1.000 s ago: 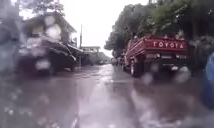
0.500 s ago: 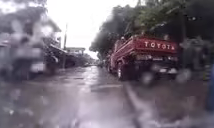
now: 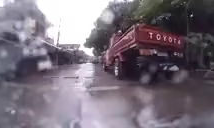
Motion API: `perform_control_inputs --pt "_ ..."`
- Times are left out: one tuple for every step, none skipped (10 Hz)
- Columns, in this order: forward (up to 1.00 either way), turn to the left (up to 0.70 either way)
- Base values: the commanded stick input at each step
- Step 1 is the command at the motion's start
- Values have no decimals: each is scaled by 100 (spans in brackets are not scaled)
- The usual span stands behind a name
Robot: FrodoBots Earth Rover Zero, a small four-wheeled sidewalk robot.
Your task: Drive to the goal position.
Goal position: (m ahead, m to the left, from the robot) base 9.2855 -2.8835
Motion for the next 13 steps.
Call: perform_control_inputs --pt "100 27" --pt "100 24" --pt "100 5" --pt "100 0" --pt "100 0" --pt "100 23" --pt "100 27" --pt "100 10" --pt "100 0" --pt "100 0" --pt "100 0" --pt "100 0" --pt "100 0"
